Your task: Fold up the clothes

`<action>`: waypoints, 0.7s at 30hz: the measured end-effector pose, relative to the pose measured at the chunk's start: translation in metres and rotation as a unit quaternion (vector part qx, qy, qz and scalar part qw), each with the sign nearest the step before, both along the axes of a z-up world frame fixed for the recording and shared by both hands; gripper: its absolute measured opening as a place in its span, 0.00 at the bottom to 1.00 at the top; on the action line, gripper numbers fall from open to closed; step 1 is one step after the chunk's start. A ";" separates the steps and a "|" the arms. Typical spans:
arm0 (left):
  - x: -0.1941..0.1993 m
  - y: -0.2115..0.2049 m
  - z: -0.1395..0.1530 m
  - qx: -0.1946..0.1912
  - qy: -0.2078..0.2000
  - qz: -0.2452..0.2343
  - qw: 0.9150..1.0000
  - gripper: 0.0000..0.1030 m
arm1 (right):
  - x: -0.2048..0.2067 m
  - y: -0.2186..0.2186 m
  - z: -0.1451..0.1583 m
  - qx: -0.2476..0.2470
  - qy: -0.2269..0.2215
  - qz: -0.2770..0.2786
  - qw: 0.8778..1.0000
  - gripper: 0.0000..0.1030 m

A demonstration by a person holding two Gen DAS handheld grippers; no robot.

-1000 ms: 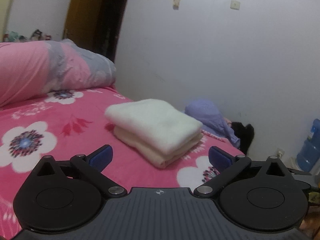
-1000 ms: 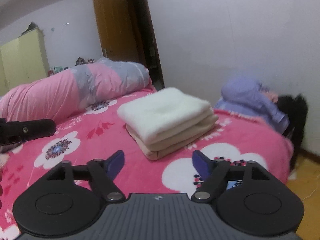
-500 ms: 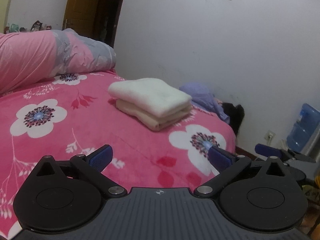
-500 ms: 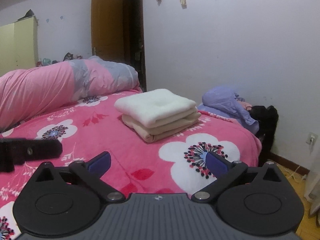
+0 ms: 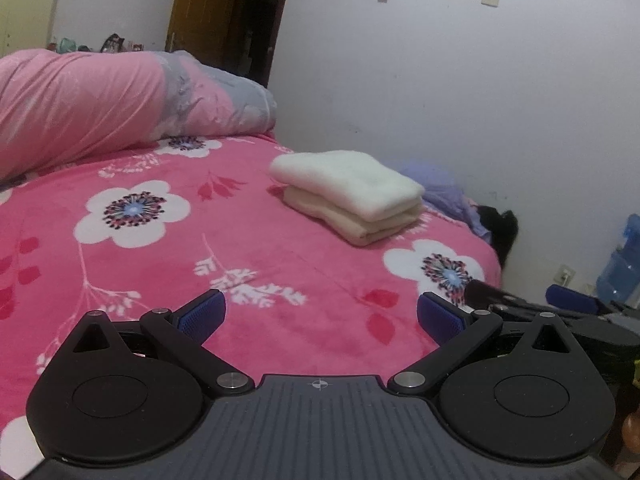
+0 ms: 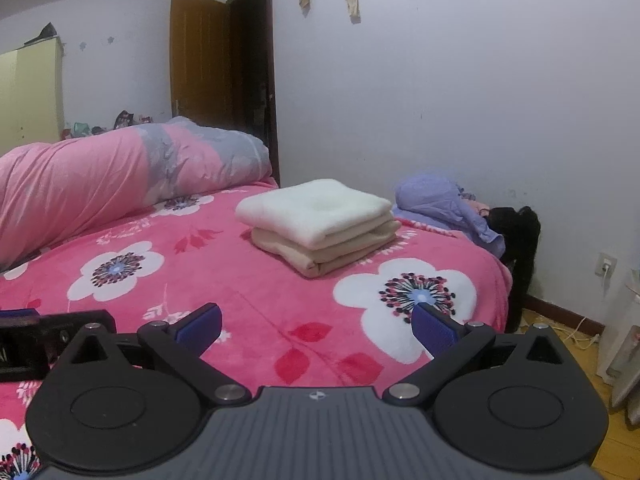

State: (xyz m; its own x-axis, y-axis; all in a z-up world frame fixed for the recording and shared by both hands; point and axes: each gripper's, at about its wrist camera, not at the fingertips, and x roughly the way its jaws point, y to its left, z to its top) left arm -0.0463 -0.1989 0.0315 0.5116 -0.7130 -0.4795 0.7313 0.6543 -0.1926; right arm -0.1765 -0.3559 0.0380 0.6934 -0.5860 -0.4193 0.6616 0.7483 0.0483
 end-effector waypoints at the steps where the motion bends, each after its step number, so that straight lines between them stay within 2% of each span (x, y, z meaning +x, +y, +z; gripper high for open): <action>1: -0.001 0.002 0.000 -0.003 0.001 -0.001 1.000 1.00 | 0.000 0.002 0.001 0.002 0.001 -0.002 1.000 1.00; 8: -0.008 0.005 -0.007 0.001 0.007 0.005 1.000 1.00 | -0.004 0.009 -0.003 0.018 0.010 -0.005 1.000 1.00; 14: -0.017 0.000 -0.011 0.023 -0.006 0.012 1.000 1.00 | -0.011 0.008 -0.014 0.026 0.035 -0.023 0.999 1.00; 21: -0.025 -0.007 -0.011 0.039 -0.022 0.015 0.999 1.00 | -0.020 -0.001 -0.016 0.024 0.037 -0.040 0.998 1.00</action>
State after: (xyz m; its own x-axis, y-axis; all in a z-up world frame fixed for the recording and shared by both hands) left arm -0.0713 -0.2059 0.0202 0.5549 -0.6578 -0.5093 0.7173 0.6884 -0.1077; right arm -0.1966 -0.3569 0.0218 0.6107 -0.6163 -0.4972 0.7226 0.6905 0.0315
